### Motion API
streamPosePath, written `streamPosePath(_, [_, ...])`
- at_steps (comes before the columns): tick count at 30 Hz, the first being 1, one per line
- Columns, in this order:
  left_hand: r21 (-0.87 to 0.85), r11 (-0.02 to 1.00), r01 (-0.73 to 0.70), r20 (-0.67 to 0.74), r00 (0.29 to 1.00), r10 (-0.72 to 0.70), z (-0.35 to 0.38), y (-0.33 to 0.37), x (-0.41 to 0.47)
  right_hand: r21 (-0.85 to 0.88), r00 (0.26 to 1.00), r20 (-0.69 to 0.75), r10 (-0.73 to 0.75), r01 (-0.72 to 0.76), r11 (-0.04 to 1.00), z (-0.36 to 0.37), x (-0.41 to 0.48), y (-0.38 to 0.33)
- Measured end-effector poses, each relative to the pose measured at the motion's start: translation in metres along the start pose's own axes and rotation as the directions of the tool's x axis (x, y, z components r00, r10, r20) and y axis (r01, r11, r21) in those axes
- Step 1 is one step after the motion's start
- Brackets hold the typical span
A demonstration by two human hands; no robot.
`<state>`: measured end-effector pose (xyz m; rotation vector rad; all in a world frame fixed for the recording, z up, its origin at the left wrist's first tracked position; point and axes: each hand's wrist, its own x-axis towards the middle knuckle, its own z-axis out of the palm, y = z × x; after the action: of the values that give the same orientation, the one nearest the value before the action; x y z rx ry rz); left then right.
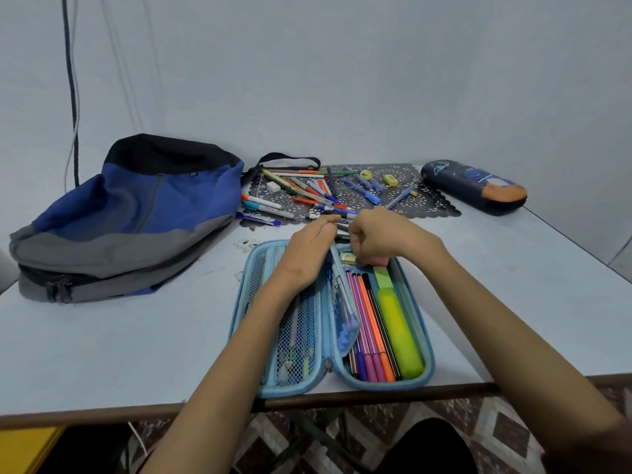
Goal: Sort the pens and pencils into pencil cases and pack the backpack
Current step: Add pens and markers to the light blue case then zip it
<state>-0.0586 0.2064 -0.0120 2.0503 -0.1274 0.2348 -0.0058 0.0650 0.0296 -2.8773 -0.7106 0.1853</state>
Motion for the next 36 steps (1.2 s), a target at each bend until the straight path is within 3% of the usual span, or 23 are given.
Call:
streamPosePath(11, [-0.014, 1.000, -0.008, -0.010, 1.000, 0.008, 0.000, 0.003, -0.002, 0.185, 0.997, 0.031, -0.068, 0.061, 0.981, 0.000, -0.010, 0.005])
streamPosePath(21, [-0.018, 1.000, -0.008, -0.009, 1.000, 0.008, 0.000, 0.000, -0.002, 0.028, 0.994, -0.096, 0.044, -0.042, 0.999, 0.001, -0.011, 0.008])
streamPosePath(25, [-0.021, 1.000, -0.011, -0.015, 1.000, 0.011, 0.000, 0.000, -0.002, 0.001, 0.988, -0.153, 0.026, -0.027, 1.000, 0.007, -0.009, 0.007])
streamPosePath(30, [-0.009, 1.000, -0.014, -0.014, 1.000, 0.014, 0.000, 0.001, -0.002, 0.240, 0.988, -0.139, -0.062, 0.094, 0.966, 0.006, -0.008, 0.027])
streamPosePath(36, [0.089, 0.996, 0.010, 0.075, 0.997, -0.016, 0.003, 0.006, -0.009, 0.541, 0.974, -0.226, 0.031, 0.099, 0.835, 0.012, -0.009, 0.042])
